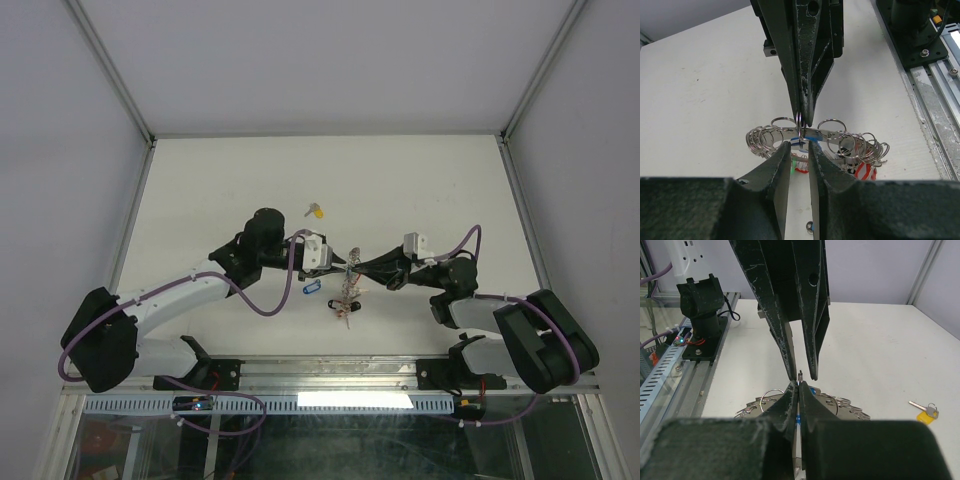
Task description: Put the keys on the keyring
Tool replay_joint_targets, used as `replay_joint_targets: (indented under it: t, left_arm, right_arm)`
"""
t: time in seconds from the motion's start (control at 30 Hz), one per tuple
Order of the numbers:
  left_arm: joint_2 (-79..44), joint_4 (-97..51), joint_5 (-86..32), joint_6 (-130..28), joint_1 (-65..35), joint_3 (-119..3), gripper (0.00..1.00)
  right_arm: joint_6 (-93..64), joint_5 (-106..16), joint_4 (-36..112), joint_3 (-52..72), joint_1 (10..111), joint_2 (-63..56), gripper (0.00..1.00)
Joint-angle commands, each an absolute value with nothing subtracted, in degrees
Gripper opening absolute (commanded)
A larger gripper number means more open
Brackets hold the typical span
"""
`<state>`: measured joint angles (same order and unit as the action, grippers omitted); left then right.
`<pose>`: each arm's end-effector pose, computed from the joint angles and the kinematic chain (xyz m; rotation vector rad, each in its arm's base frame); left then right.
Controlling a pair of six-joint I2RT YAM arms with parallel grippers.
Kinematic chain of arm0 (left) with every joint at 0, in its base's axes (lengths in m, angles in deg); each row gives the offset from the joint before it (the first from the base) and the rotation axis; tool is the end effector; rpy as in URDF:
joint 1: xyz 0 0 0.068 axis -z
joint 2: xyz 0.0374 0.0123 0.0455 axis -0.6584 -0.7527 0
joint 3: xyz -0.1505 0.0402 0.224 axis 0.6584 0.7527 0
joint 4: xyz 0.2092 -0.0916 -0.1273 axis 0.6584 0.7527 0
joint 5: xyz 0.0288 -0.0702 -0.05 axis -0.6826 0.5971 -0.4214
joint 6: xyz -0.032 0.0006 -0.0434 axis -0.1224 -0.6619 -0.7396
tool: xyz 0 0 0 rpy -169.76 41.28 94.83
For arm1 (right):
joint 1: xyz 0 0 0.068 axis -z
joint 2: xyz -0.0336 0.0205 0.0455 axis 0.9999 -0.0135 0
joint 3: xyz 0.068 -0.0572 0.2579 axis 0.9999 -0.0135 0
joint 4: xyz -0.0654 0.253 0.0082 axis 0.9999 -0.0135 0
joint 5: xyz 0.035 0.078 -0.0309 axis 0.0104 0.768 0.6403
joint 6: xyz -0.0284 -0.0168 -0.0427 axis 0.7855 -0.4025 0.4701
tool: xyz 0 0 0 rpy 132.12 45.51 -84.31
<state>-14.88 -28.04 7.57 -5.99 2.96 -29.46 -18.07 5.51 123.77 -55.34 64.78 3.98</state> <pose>0.1824 -0.2109 0.2593 1.5675 1.1512 -0.8499 0.1659 0.1085 0.2102 -1.0537 1.0070 1.0983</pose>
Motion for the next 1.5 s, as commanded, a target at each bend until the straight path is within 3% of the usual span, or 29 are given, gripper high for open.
replay_joint_targets:
  t: [0.0,0.2,0.33,1.33,1.47]
  left_arm:
    - [-15.08,-28.97,10.41,-4.86,2.38,-32.12,0.19]
    - [-15.43,-28.63,11.05,-4.91,2.36,-32.42,0.13]
    - [-15.72,-27.71,11.28,-4.81,2.41,-32.83,0.0]
    - [-18.13,-23.82,12.37,-4.45,2.64,-34.41,0.0]
    - [-16.63,-23.82,11.0,-4.56,2.66,-33.63,0.17]
  right_arm:
    - [-18.25,5.43,132.19,-53.68,65.05,5.43,0.0]
    - [-18.21,5.36,132.21,-53.71,65.05,5.44,0.0]
    - [-18.25,5.1,132.24,-53.76,65.05,5.83,0.0]
    - [-18.99,2.97,132.24,-53.53,65.05,6.84,0.0]
    - [-18.85,2.8,132.24,-53.63,65.01,6.93,0.0]
